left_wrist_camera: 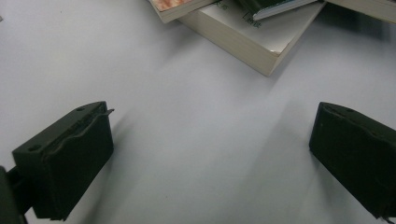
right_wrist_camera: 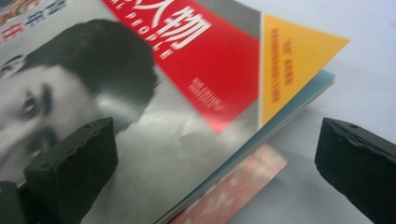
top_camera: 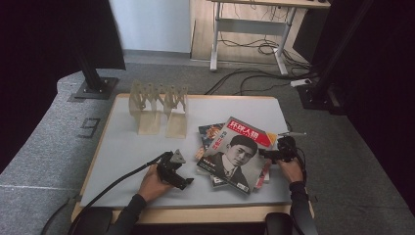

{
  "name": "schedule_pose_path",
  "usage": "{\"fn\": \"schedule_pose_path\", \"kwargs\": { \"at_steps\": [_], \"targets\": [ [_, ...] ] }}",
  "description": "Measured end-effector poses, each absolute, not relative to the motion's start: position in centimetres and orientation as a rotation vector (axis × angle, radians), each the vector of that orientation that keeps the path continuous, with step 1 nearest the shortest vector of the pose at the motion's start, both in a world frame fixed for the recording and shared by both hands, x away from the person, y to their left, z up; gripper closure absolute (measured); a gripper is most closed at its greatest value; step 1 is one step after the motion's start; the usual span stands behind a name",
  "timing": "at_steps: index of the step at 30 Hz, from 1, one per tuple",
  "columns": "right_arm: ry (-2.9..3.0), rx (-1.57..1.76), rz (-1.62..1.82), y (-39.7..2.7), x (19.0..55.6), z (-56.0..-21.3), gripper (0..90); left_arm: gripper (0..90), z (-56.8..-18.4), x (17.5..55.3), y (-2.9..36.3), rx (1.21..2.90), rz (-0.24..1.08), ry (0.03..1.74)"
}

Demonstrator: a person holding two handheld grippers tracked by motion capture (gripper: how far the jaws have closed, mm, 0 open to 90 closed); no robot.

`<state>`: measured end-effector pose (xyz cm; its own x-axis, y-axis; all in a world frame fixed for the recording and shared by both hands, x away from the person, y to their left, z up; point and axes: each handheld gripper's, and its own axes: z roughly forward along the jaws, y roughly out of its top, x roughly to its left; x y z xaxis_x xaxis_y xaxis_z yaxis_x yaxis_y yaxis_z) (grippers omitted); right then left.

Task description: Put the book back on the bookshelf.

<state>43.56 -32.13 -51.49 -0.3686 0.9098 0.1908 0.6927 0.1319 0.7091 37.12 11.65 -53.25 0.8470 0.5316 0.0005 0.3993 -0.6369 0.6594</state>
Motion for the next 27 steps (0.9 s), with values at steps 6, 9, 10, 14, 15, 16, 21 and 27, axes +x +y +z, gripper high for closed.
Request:
{"fn": "schedule_pose_path", "kwargs": {
  "at_steps": [6,9,10,14,15,16,21,27],
  "targets": [
    [2.139,1.63,1.132,-32.7,45.0,-52.0,0.0,0.0,-53.3,37.1,11.7,2.343,0.253,0.675],
    [2.141,1.656,1.151,-32.9,45.5,-52.2,0.0,0.0,-53.3,37.1,11.7,2.343,0.254,0.674],
    [2.142,1.667,1.157,-32.9,45.6,-52.3,0.0,0.0,-53.3,37.1,11.7,2.343,0.254,0.673],
    [2.156,1.694,1.195,-32.9,46.1,-52.5,0.0,0.0,-53.3,37.1,11.6,2.343,0.254,0.674],
    [2.156,1.697,1.205,-32.9,46.2,-52.6,0.0,0.0,-53.3,37.1,11.6,2.343,0.254,0.674],
    [2.159,1.697,1.207,-32.9,46.3,-52.6,0.0,0.0,-53.3,37.1,11.6,2.343,0.254,0.674],
    [2.171,1.694,1.215,-32.6,46.6,-52.5,1.9,0.0,-53.3,37.1,11.6,2.343,0.254,0.674],
    [2.16,1.661,1.208,-32.1,46.7,-51.8,13.9,0.0,-53.3,37.1,11.6,2.343,0.254,0.674]
  ]
}}
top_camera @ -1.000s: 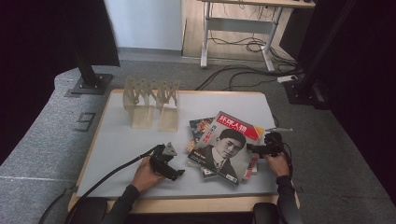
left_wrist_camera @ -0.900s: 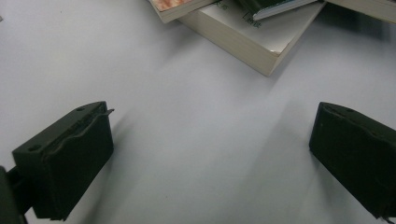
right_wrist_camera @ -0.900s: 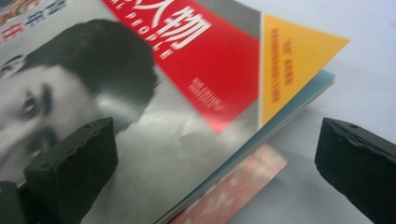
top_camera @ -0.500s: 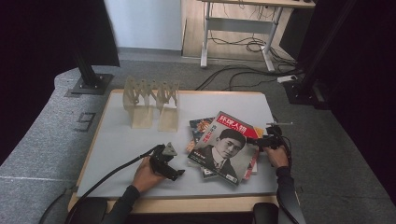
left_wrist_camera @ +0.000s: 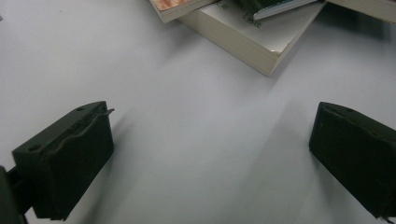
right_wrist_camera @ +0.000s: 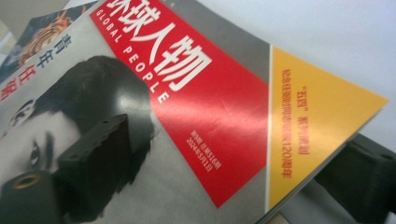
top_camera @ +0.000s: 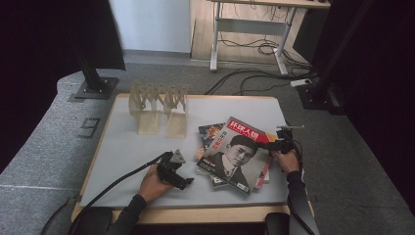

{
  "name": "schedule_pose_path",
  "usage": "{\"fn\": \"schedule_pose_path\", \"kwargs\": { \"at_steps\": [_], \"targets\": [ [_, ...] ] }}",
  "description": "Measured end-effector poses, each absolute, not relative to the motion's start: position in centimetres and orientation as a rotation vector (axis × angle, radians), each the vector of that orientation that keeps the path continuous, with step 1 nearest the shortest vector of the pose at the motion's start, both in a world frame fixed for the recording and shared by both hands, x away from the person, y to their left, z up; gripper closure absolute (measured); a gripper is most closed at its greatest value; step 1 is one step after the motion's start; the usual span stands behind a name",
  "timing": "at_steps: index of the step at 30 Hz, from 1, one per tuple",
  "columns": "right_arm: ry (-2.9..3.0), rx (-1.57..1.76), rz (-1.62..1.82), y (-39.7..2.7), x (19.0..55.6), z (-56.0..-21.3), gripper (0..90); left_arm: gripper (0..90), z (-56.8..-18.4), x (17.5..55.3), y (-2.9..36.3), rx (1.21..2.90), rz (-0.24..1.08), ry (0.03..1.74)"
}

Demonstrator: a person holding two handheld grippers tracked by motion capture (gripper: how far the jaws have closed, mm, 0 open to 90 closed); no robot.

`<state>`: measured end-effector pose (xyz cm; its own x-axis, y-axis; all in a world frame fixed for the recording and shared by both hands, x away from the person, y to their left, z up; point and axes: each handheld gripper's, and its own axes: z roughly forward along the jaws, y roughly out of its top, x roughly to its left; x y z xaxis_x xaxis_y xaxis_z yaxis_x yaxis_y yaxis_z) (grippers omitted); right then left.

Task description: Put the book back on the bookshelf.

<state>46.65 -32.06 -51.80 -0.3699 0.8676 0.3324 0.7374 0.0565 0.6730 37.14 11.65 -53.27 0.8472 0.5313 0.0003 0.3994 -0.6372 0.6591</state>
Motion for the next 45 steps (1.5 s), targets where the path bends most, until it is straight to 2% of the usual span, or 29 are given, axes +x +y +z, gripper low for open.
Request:
{"fn": "schedule_pose_path", "kwargs": {
  "at_steps": [2,11,15,24,45],
  "targets": [
    [2.147,1.643,1.191,-32.0,46.5,-51.4,19.8,0.0,-53.3,37.1,11.6,2.343,0.254,0.674],
    [2.077,1.561,1.17,-32.6,45.7,-49.5,65.6,0.0,-53.3,37.1,11.6,2.345,0.257,0.674],
    [2.079,1.51,1.157,-32.6,45.3,-48.5,77.9,0.0,-53.2,37.1,11.6,2.347,0.259,0.671],
    [2.09,1.444,1.147,-31.8,45.0,-47.3,84.5,0.0,-53.2,37.1,11.6,2.345,0.255,0.674],
    [2.083,1.325,1.196,-30.3,43.7,-44.4,85.9,0.0,-53.2,37.1,11.6,2.347,0.255,0.676]
  ]
}}
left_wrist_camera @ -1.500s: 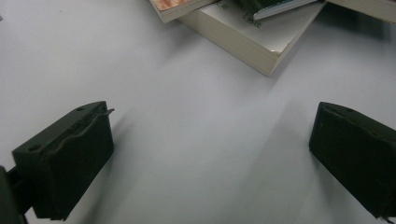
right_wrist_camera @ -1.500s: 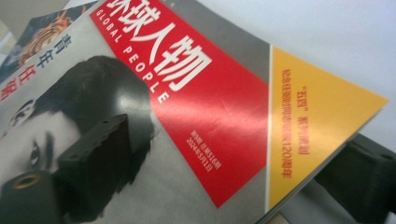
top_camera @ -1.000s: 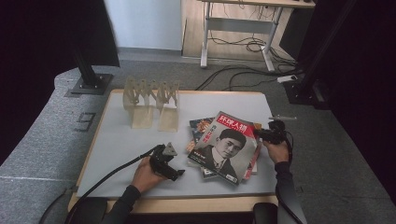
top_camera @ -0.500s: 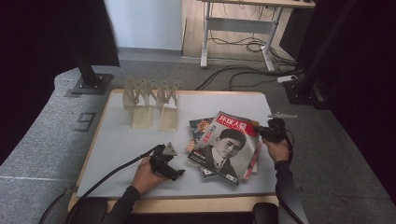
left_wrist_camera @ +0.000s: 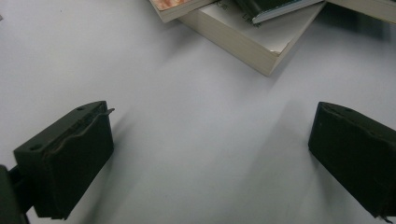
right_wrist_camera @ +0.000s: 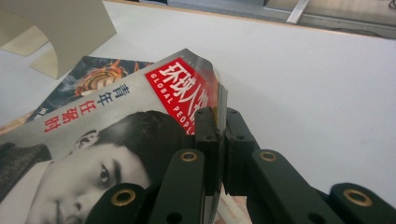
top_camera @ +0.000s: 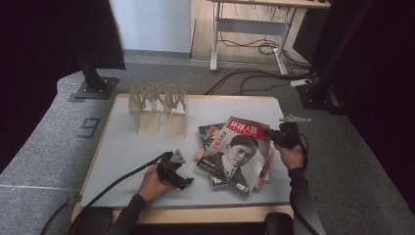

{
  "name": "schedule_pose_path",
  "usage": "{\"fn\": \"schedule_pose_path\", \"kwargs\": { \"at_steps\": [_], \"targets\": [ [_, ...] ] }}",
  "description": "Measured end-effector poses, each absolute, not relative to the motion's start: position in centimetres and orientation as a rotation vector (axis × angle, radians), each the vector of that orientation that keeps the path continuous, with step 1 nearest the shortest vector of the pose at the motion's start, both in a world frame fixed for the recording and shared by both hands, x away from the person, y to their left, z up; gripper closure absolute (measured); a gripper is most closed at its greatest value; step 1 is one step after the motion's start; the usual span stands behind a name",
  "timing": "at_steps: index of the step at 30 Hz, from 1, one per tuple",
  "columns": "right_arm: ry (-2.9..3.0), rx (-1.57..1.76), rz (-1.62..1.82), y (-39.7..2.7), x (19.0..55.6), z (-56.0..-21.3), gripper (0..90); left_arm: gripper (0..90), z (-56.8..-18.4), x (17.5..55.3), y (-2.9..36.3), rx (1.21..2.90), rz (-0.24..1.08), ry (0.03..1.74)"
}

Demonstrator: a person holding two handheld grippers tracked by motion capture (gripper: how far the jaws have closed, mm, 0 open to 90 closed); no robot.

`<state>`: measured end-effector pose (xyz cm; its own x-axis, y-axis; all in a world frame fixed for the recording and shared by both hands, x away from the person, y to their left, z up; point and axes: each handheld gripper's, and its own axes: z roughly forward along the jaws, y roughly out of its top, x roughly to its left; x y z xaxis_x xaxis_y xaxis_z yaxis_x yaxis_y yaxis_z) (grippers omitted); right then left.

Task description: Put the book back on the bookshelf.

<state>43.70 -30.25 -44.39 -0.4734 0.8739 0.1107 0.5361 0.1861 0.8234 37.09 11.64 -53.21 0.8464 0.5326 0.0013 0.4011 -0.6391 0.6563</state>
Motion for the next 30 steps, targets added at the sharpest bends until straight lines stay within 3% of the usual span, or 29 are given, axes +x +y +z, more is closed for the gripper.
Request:
{"fn": "schedule_pose_path", "kwargs": {
  "at_steps": [30],
  "targets": [
    [2.09,1.123,1.295,-27.2,41.7,-39.3,85.9,11.9,-49.4,37.2,10.4,2.292,0.186,0.609]
  ]
}}
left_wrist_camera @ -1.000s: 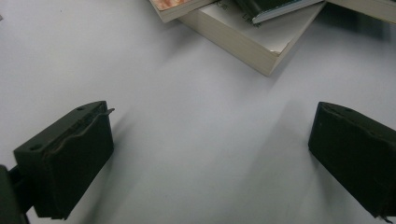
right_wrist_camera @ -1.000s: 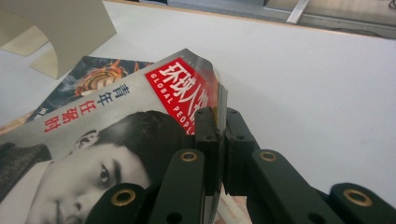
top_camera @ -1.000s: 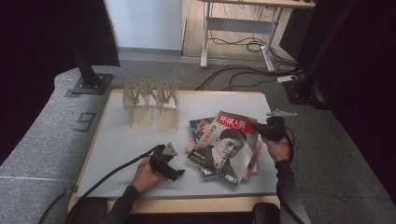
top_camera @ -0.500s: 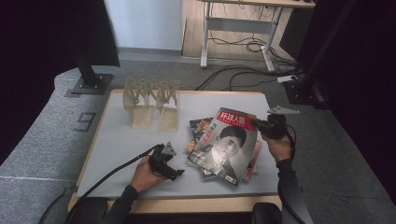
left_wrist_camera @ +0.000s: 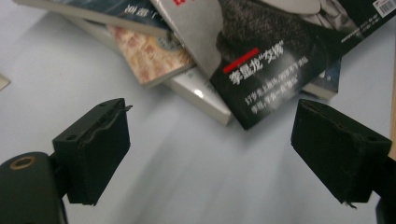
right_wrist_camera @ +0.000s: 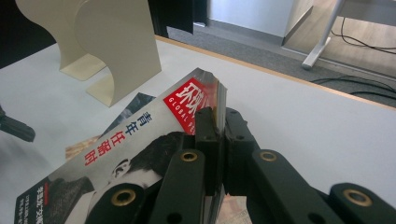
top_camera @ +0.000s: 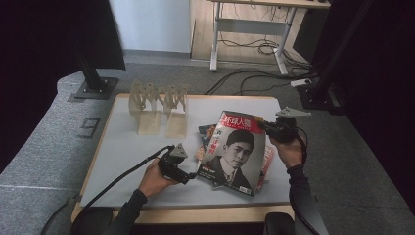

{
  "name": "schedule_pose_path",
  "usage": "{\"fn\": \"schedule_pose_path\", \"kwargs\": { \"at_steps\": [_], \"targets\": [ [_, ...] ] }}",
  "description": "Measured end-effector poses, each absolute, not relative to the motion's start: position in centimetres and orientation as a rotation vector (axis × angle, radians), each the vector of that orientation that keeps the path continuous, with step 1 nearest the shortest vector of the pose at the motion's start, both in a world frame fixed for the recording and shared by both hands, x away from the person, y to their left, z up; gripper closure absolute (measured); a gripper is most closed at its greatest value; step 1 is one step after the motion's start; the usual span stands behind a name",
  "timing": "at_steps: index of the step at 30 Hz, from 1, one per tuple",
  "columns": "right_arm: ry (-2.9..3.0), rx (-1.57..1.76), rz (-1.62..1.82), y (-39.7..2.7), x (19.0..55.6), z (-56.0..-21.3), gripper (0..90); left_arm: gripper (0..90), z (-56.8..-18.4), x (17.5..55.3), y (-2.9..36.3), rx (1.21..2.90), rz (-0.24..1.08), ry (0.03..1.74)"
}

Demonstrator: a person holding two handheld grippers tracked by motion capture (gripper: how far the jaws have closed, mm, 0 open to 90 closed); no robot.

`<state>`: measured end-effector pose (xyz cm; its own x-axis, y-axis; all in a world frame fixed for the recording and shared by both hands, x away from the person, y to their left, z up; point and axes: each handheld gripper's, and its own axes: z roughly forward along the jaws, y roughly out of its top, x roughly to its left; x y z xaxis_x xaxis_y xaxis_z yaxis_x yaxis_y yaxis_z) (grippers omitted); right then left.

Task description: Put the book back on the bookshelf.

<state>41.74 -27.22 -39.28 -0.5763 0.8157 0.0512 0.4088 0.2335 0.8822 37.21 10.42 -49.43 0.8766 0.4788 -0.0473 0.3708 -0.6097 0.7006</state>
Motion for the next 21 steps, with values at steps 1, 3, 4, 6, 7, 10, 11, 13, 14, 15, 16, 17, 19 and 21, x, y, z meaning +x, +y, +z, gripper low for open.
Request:
{"fn": "schedule_pose_path", "kwargs": {
  "at_steps": [1,3,4,6,7,10,11,13,14,15,16,17,19,21],
  "targets": [
    [2.089,1.119,1.299,-27.2,41.7,-39.3,85.9,12.1,-49.4,37.3,10.2,2.296,0.184,0.603],
    [2.09,1.111,1.301,-27.1,41.6,-39.1,85.9,12.3,-49.3,37.5,9.8,2.298,0.182,0.596],
    [2.091,1.107,1.303,-27.0,41.6,-39.1,85.9,12.6,-49.3,37.7,9.6,2.293,0.177,0.594],
    [2.09,1.1,1.307,-27.0,41.4,-38.9,85.9,12.8,-49.1,38.0,9.3,2.296,0.171,0.593],
    [2.091,1.094,1.309,-27.0,41.3,-38.8,85.9,12.9,-49.1,38.1,9.1,2.299,0.174,0.594],
    [2.093,1.082,1.316,-26.8,41.1,-38.5,85.9,13.5,-48.9,38.6,8.6,2.301,0.165,0.592],
    [2.096,1.077,1.318,-26.7,41.0,-38.5,85.9,13.5,-48.9,38.8,8.4,2.306,0.172,0.59],
    [2.102,1.068,1.323,-26.6,40.9,-38.4,85.9,13.6,-48.8,39.2,8.1,2.309,0.172,0.582],
    [2.105,1.065,1.327,-26.5,40.9,-38.4,85.9,14.1,-48.7,39.4,8.0,2.304,0.163,0.583],
    [2.108,1.059,1.331,-26.4,40.8,-38.3,85.9,14.1,-48.7,39.6,7.8,2.306,0.157,0.582],
    [2.111,1.056,1.334,-26.3,40.8,-38.3,85.9,14.1,-48.7,39.8,7.7,2.312,0.161,0.578],
    [2.112,1.051,1.338,-26.3,40.7,-38.3,85.9,14.2,-48.7,40.0,7.5,2.317,0.164,0.572],
    [2.116,1.043,1.346,-26.1,40.6,-38.2,85.9,14.5,-48.7,40.3,7.1,2.315,0.154,0.564],
    [2.118,1.035,1.356,-25.9,40.5,-38.1,85.9,14.5,-48.7,40.7,6.8,2.318,0.142,0.558]
  ]
}}
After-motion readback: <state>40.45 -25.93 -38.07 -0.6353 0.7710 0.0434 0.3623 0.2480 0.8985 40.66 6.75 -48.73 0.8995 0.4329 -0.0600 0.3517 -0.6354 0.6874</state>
